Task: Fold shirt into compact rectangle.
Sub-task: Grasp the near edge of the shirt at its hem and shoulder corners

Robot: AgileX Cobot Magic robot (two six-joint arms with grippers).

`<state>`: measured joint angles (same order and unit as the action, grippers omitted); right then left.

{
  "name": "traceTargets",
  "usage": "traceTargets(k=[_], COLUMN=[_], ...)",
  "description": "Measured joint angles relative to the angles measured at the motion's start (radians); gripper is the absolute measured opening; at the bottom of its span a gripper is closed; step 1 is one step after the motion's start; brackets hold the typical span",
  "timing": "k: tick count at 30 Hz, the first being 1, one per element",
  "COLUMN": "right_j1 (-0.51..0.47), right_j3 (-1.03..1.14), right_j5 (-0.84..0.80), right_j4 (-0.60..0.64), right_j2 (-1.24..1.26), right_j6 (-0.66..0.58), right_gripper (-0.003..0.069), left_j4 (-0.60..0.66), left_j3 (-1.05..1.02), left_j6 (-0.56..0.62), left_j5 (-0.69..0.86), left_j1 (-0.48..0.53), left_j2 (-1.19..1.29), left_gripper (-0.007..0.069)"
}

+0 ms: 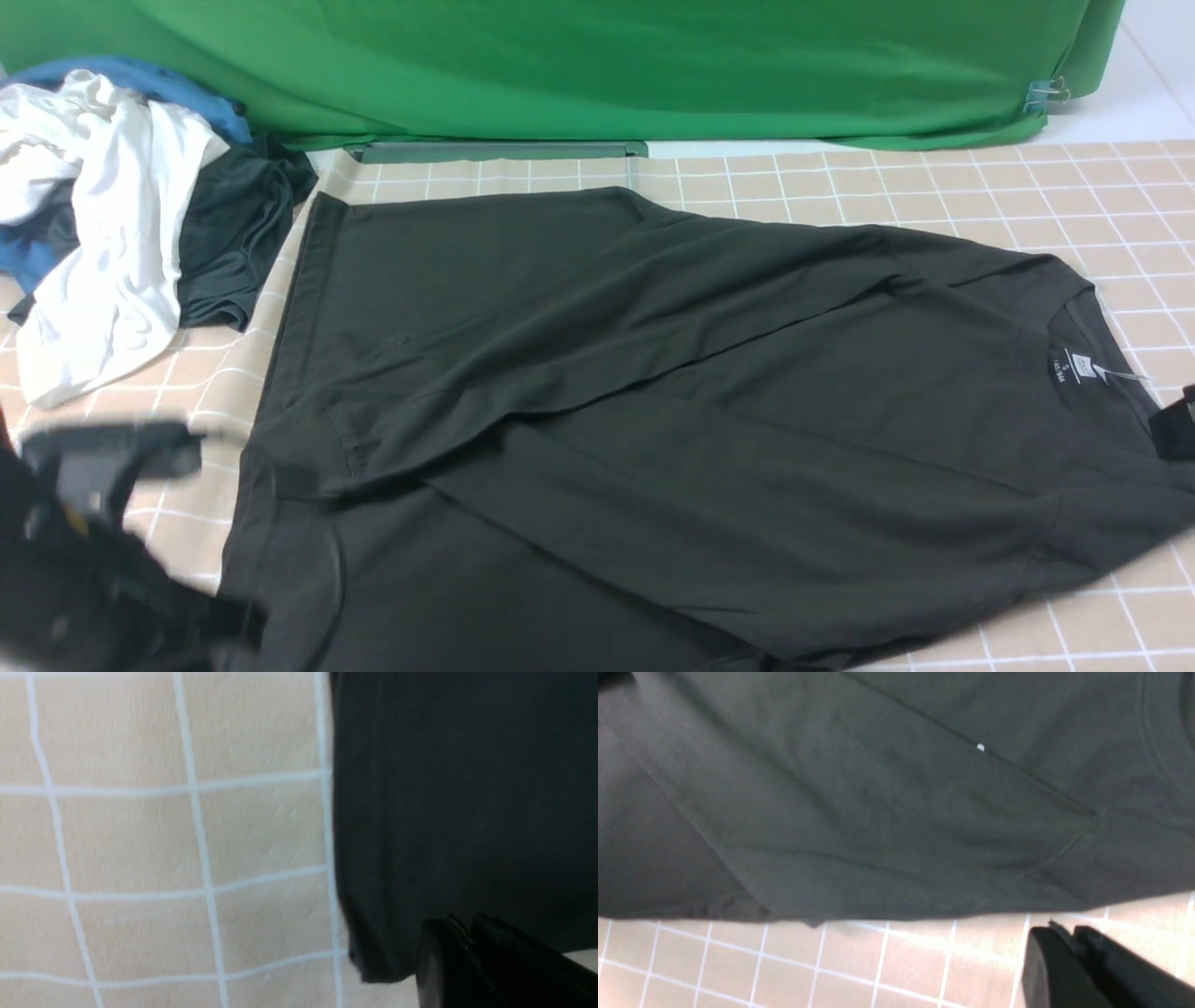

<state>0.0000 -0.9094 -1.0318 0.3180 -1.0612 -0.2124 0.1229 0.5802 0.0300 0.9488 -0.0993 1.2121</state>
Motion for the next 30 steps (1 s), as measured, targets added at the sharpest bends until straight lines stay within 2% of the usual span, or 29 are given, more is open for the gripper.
traceTargets(k=[3,5,6,8,12,14,17,21,23,24,30], right_j1=[0.0,0.0,0.0,0.0,0.0,0.0,0.0,0.0,0.0,0.0,0.0], right_j3=[0.0,0.0,0.0,0.0,0.0,0.0,0.0,0.0,0.0,0.0,-0.002], right_j5=[0.011,0.013,0.015,0.017,0.018,0.02,0.02,0.021,0.021,0.02,0.005], right_j4=[0.003,0.003,0.004,0.005,0.005,0.005,0.005,0.006,0.004,-0.002,-0.113], right_j2=[0.0,0.0,0.0,0.0,0.0,0.0,0.0,0.0,0.0,0.0,-0.04], right_j6=[0.0,0.0,-0.001,-0.001,-0.001,-0.001,-0.001,-0.002,-0.002,-0.001,0.06], right_gripper=[0.0091,0.0091,0.0091,0.0092,0.0101,0.0104,0.0107,0.011,0.0112,0.0113,0.0124], left_j4=[-0.031,-0.032,-0.033,-0.034,-0.02,-0.015,-0.022,-0.012,0.001,0.005,0.004], left_j3=[-0.045,-0.047,-0.047,-0.047,-0.047,-0.047,-0.038,-0.036,-0.036,-0.032,0.009], left_j6=[-0.004,-0.005,-0.008,-0.023,-0.045,-0.046,-0.045,-0.039,-0.019,-0.003,0.003], left_j5=[-0.002,-0.009,-0.022,-0.049,-0.074,-0.079,-0.065,-0.058,-0.054,-0.049,0.046], left_j1=[0.0,0.0,0.0,0.0,0.0,0.0,0.0,0.0,0.0,0.0,0.0], left_j2=[0.02,0.03,0.049,0.078,0.175,0.213,0.231,0.234,0.234,0.234,0.161], left_gripper=[0.0239,0.0288,0.0374,0.0447,0.0526,0.0515,0.0427,0.0142,0.0063,0.0036,0.002])
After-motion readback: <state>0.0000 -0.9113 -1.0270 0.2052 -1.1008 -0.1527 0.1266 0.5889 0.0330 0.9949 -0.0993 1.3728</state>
